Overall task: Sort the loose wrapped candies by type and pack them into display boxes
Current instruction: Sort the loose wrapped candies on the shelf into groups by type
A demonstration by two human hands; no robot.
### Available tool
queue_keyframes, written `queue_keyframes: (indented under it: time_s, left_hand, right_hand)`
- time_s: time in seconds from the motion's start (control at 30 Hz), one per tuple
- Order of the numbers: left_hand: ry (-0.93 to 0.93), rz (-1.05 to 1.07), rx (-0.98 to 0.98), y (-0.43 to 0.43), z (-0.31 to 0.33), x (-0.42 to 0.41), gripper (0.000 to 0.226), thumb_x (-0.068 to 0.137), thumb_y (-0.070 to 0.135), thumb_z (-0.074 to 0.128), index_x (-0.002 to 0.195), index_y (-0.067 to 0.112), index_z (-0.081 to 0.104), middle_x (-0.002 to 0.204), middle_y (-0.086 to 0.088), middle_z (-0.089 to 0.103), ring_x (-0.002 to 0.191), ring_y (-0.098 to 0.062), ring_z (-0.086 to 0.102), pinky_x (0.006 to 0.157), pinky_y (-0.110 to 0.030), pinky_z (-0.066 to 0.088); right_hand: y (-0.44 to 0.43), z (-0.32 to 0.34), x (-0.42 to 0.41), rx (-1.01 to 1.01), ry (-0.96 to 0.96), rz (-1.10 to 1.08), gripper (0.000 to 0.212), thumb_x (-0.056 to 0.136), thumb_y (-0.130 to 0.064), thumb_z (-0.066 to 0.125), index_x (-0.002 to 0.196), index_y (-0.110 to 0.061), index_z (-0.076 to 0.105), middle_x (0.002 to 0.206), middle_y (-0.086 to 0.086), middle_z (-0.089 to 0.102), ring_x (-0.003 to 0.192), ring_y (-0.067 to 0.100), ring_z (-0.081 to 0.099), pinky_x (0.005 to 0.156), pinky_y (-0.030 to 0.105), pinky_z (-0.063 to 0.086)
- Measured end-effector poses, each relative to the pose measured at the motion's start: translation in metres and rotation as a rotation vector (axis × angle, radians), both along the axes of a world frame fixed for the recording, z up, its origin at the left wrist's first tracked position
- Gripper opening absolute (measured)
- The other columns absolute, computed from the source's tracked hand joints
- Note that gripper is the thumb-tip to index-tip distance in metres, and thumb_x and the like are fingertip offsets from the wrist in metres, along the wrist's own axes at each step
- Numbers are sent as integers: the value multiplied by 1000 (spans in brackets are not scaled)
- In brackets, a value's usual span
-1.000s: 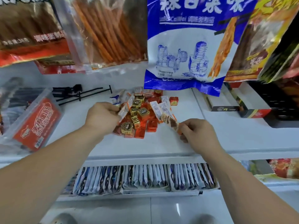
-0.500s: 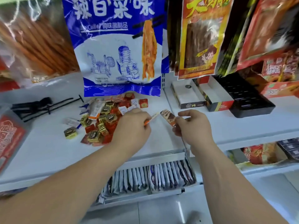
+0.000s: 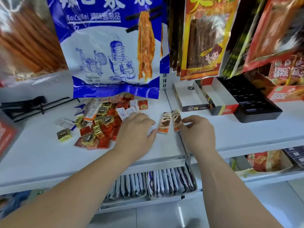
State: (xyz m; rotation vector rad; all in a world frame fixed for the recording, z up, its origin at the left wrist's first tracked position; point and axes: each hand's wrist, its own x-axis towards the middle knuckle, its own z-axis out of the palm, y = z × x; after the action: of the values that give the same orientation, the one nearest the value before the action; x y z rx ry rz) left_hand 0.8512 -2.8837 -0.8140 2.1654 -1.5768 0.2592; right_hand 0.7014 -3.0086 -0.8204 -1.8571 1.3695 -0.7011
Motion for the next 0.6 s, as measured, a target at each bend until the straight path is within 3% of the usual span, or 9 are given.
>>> queue_keyframes:
  time_s: [0.2, 0.3, 0.4, 0.53, 0.6]
  left_hand:
    - [-194, 244, 137, 50, 16, 61, 39, 78, 39, 70, 110, 18, 69, 114, -6, 64, 104, -34, 52, 88, -47, 44]
    - [-189, 195, 296, 57, 13, 69, 59, 82, 55, 54, 134, 27, 54, 139, -5, 53, 122, -34, 43, 97, -52, 38]
    - [-94, 140, 363, 59, 5, 72, 60, 87, 64, 30, 141, 43, 42, 156, 4, 32, 135, -30, 29, 105, -53, 27]
    - [-48, 108, 329, 62, 3, 73, 59, 86, 64, 24, 135, 43, 50, 153, 7, 38, 135, -28, 30, 104, -50, 26]
    - [-27, 82, 298, 64, 3, 74, 57, 88, 61, 25, 131, 41, 56, 149, 7, 43, 133, -27, 33, 103, -50, 27]
  right_hand:
    - [11, 10, 28, -195, 149, -11, 22, 91, -32, 61, 111, -25, 69, 118, 5, 60, 84, 27, 62, 68, 31, 45]
    - [27, 25, 60, -213, 87, 124, 27, 92, -33, 62, 115, -22, 70, 111, 0, 68, 87, 19, 62, 71, 28, 44]
    - [39, 22, 89, -51, 56, 271, 33, 89, -37, 66, 115, -16, 71, 113, 2, 72, 105, 23, 65, 88, 36, 52]
    - [45, 5, 105, -112, 157, 291, 24, 91, -33, 60, 89, -11, 69, 97, 6, 73, 93, 32, 64, 69, 33, 49]
    - [45, 1, 109, -151, 156, 270, 23, 91, -32, 59, 94, -13, 70, 96, 4, 74, 92, 32, 63, 70, 34, 50]
